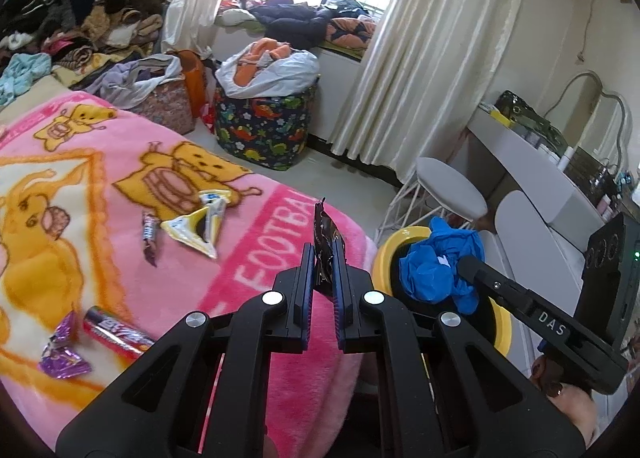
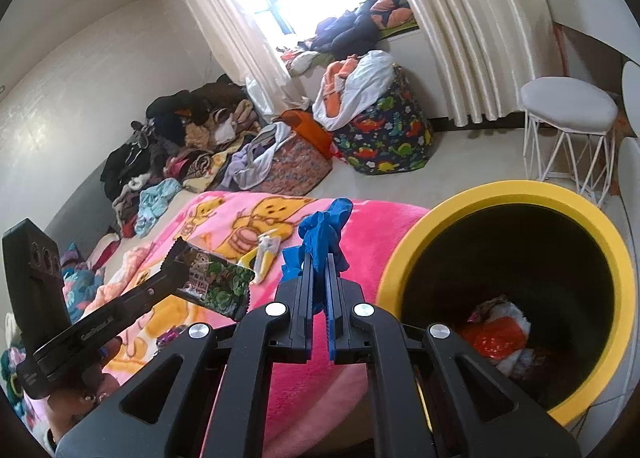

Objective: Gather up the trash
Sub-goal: 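Carry the blue cloth in the right tool over the bin while the left tool carries the wrapper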

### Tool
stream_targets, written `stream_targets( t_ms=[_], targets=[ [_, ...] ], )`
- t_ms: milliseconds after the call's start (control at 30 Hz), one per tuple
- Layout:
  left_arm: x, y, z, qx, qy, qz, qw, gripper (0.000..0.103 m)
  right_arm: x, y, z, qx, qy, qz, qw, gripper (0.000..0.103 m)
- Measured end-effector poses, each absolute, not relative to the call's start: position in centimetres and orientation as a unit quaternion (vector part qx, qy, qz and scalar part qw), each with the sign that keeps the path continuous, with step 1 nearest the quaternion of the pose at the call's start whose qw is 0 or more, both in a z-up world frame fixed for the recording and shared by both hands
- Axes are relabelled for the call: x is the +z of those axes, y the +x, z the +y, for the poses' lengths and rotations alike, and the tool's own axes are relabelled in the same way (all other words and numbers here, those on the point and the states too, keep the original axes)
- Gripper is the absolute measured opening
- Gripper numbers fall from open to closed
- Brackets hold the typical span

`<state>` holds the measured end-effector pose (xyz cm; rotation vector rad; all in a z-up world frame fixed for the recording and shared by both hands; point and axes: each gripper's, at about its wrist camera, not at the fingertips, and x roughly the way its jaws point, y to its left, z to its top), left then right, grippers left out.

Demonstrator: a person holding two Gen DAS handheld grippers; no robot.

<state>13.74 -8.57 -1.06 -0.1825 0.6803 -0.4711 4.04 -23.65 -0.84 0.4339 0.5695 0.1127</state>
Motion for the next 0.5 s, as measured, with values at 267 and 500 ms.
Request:
stream_targets(
  t_ms=[267,500],
  targets=[
    [-0.9,13.3,-11.4,-0.251,-0.075,0.330,0.907,0.005,-1.0,3.0,-26.2,0.029,0.223,0.271,0.936,0.005],
    [-0.8,12.8,-13.9,-0.274,-0.061,0.330,0.902,0.005,-1.1,2.2,-28.4,0.002,0.234,0.264,0.936,0.005]
  ],
)
